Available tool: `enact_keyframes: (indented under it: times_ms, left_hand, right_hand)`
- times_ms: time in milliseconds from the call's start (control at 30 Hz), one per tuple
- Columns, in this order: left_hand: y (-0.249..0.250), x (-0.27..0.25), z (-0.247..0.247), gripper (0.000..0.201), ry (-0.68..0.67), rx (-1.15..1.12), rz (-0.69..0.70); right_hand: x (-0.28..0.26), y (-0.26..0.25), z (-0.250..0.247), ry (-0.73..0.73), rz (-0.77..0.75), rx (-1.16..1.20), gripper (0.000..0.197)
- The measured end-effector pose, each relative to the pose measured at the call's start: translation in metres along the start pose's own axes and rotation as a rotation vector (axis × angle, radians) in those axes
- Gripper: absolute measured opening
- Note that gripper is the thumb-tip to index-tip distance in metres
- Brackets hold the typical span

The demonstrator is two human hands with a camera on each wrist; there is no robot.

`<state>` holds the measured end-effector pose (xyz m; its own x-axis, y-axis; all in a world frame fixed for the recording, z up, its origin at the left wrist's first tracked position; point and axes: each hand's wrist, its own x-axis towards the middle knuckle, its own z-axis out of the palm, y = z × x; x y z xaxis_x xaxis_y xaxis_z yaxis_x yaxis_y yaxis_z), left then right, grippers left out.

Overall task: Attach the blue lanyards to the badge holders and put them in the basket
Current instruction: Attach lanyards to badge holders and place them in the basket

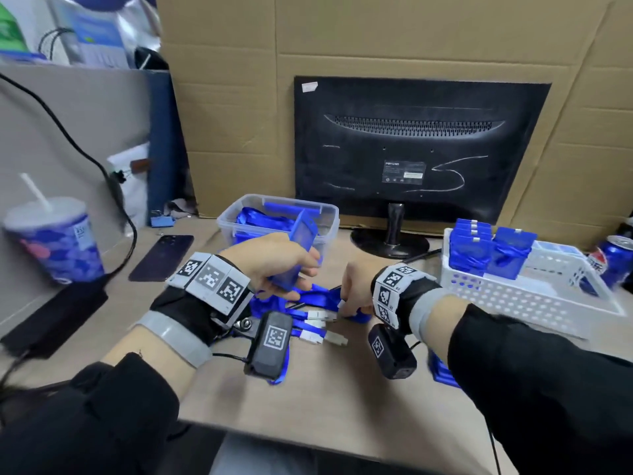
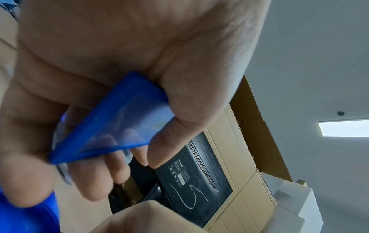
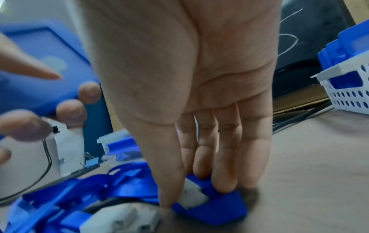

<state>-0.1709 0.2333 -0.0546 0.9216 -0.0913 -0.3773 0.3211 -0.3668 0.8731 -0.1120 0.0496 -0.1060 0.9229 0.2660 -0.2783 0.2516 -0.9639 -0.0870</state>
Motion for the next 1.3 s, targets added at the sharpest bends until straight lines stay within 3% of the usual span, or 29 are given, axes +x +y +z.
enact_keyframes:
  times_ms: [133,300,433,600,700,767,833,967,1033,1100,1167,1300]
  left_hand:
    - [0.002,0.003,0.0,0.025,0.031,-0.017,0.045]
    - [0.008,0.006,0.006,0.026,0.02,-0.015,0.123]
    - [0.015,0.007,0.012,0.025,0.037,-0.05,0.183]
    - [0.02,0.013,0.009,0.025,0.137,-0.105,0.19]
    - [0.021,0.012,0.008,0.02,0.136,-0.122,0.204]
    - [0.024,0.011,0.009,0.022,0.17,-0.137,0.215]
    - [0.025,0.012,0.01,0.028,0.204,-0.18,0.223]
    - [0.028,0.01,0.011,0.032,0.207,-0.274,0.265]
    - [0.03,0.008,0.012,0.03,0.184,-0.289,0.325]
    - [0.034,0.006,0.014,0.029,0.142,-0.276,0.39]
    - [0.037,0.005,0.017,0.031,0.101,-0.244,0.436]
    - [0.038,0.014,0.021,0.04,0.17,-0.19,0.439]
  right_hand:
    - [0.0,0.005,-0.004,-0.018,-0.022,0.128,0.015]
    - [-0.006,0.014,-0.036,0.01,-0.212,0.351,0.018]
    - [-0.021,0.016,-0.062,0.196,-0.348,0.666,0.024]
    - [-0.032,0.018,-0.088,0.491,-0.38,1.188,0.021]
    - [-0.037,0.02,-0.104,0.635,-0.377,1.381,0.022]
    - [-0.038,0.022,-0.11,0.615,-0.343,1.381,0.021]
    - [-0.037,0.025,-0.108,0.589,-0.297,1.235,0.02]
    - [-0.031,0.036,-0.1,0.795,-0.271,0.986,0.02]
    - [-0.033,0.038,-0.098,0.685,-0.284,1.073,0.018]
    - [-0.037,0.037,-0.094,0.42,-0.313,1.193,0.015]
    - [-0.041,0.035,-0.089,0.247,-0.318,1.245,0.017]
    - [-0.041,0.038,-0.08,0.181,-0.287,1.277,0.012]
